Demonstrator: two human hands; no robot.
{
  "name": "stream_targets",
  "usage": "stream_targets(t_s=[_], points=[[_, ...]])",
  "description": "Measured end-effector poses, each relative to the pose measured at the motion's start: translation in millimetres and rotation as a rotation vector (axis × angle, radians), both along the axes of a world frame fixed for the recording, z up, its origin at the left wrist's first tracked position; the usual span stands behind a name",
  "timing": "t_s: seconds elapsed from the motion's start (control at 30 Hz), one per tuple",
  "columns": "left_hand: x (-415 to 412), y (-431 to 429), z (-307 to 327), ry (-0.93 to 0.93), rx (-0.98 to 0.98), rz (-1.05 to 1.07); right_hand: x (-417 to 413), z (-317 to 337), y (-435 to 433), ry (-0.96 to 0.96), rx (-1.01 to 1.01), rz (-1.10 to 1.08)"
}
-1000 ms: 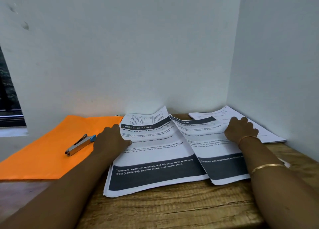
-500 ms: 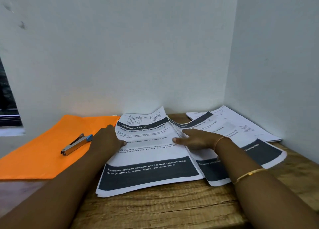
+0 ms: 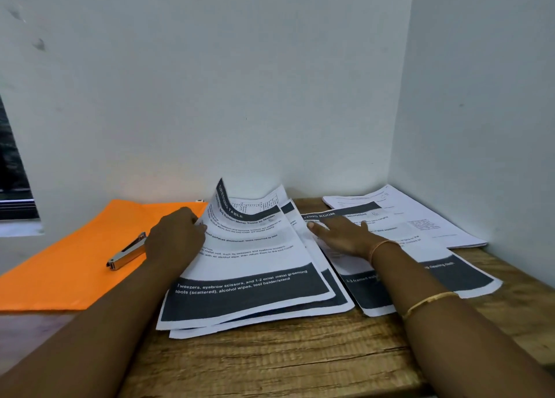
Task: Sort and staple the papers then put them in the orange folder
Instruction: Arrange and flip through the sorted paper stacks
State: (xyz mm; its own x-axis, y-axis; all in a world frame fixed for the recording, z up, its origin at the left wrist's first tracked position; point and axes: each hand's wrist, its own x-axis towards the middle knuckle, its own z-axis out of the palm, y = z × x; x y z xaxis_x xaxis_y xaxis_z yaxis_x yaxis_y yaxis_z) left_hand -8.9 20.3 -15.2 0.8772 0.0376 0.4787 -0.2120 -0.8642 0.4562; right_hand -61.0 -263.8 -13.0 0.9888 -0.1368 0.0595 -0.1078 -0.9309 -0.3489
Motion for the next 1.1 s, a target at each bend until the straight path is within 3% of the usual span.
stream_targets(t_s=[0.17,0.3,0.7,0.77,0.87,1.1], points=[[-7,-5,10,-0.140,-0.235,-0.046,-9,12,13,-0.306,0.196,0.253],[-8,-8,11,-0.168,-0.357,-0.079,-16,22,32,-0.385,0.244,0.208],[-10,-22,4,-0.112,-0.562,-0.236,-12,26,25,-0.156,0.744,0.074],[-9,-24,2,-0.066,-0.607,-0.311,-16,33,18,-0.196,0.678,-0.043],[-11,-26,2,0.020,-0.739,-0.405,-15,34,-8,-0.265,0.338,-0.311],[-10,-20,-2,0.028,-0.579,-0.327,-27,26,-45,-0.189,0.042,-0.662]])
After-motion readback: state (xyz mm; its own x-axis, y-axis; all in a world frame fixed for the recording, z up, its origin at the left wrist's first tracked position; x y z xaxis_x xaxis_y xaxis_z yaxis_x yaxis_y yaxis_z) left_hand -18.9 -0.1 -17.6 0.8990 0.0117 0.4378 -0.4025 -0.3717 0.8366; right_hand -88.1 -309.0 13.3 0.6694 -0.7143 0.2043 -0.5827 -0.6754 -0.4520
